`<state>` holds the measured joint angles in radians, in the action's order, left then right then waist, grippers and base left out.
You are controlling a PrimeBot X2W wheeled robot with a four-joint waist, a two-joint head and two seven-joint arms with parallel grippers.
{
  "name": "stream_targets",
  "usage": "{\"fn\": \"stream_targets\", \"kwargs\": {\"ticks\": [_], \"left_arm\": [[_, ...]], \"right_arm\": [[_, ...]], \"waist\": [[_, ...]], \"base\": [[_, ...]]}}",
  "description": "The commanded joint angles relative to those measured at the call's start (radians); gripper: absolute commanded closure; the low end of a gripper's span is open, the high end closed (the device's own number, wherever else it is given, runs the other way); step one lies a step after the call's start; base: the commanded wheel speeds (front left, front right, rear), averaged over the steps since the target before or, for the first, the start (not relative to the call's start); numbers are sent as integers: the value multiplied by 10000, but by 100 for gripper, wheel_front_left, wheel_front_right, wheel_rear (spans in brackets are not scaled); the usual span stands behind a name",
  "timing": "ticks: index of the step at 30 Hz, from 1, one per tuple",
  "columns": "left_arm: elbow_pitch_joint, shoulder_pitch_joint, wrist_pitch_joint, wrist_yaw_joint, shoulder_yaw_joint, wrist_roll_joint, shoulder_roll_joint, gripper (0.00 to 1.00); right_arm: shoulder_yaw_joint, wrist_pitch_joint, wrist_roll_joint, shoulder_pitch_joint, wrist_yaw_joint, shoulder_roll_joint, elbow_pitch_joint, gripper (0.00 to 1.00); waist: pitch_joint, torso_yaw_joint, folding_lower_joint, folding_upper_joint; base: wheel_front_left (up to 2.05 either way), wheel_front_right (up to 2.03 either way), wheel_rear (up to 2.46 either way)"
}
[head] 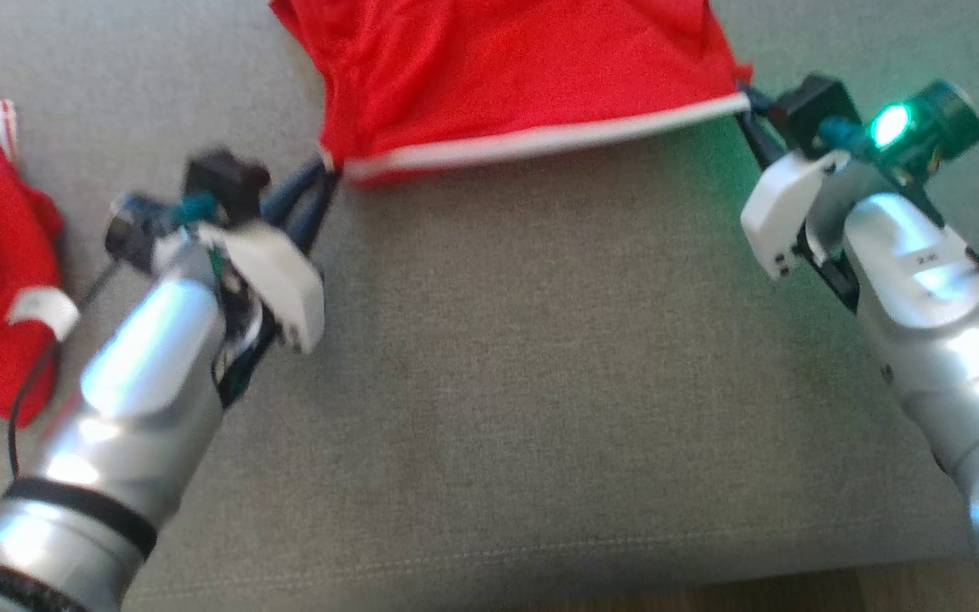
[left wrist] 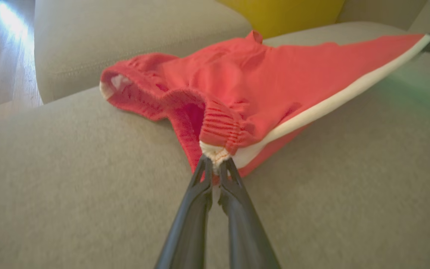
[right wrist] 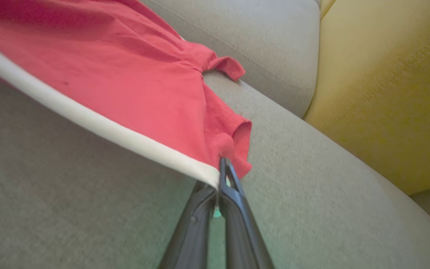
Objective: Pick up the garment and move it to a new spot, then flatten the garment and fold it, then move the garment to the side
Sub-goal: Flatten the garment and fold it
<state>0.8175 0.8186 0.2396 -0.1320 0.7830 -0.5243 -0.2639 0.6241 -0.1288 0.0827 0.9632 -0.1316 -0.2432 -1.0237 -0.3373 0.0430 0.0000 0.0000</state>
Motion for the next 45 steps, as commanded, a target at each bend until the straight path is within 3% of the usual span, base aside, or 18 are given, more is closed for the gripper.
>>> {"fn": "stream_targets", "kwargs": {"ticks": [1, 6, 13, 22, 30, 36, 40, 45], "left_arm": [[-85, 150, 121, 16, -52, -71, -479, 100], [99, -436, 173, 15, 425, -124, -439, 100], [142, -838, 212, 15, 650, 42, -216, 100], [-203, -2004, 220, 64, 717, 229, -39, 100], [-739, -3284, 122, 47, 1019, 45, -231, 100], [-1954, -4171, -550, 34, 1323, -318, -671, 100], [-3029, -4595, -1093, 99, 1475, -448, -1019, 100], [-4199, -4634, -1483, 452, 1264, -613, -1379, 100]], "right_arm": [[509, 189, 457, -105, 9, -216, 137, 100], [2061, 951, 1819, -474, 9, -983, 277, 100], [3925, 2106, 3804, -1015, 9, -2271, 1379, 100], [6198, 4130, 6806, -1714, 9, -4696, 4214, 100], [6520, 6036, 8171, -2415, 9, -6475, 6578, 100], [6542, 7106, 8836, -2869, 9, -7670, 7927, 100], [6453, 7403, 9247, -3052, 9, -8129, 8579, 100], [5935, 7200, 9260, -2855, 9, -8168, 8833, 100]], "waist": [[409, -93, 0, 0], [917, -203, 0, 0], [1476, -311, 0, 0], [2642, -308, 0, 0], [3356, -245, 0, 0], [3538, -287, 0, 0], [3555, -360, 0, 0], [3469, -481, 0, 0]], "base": [[0, 0, 0], [0, 0, 0], [0, 0, 0], [0, 0, 0], [0, 0, 0], [0, 0, 0], [0, 0, 0], [0, 0, 0]]}}
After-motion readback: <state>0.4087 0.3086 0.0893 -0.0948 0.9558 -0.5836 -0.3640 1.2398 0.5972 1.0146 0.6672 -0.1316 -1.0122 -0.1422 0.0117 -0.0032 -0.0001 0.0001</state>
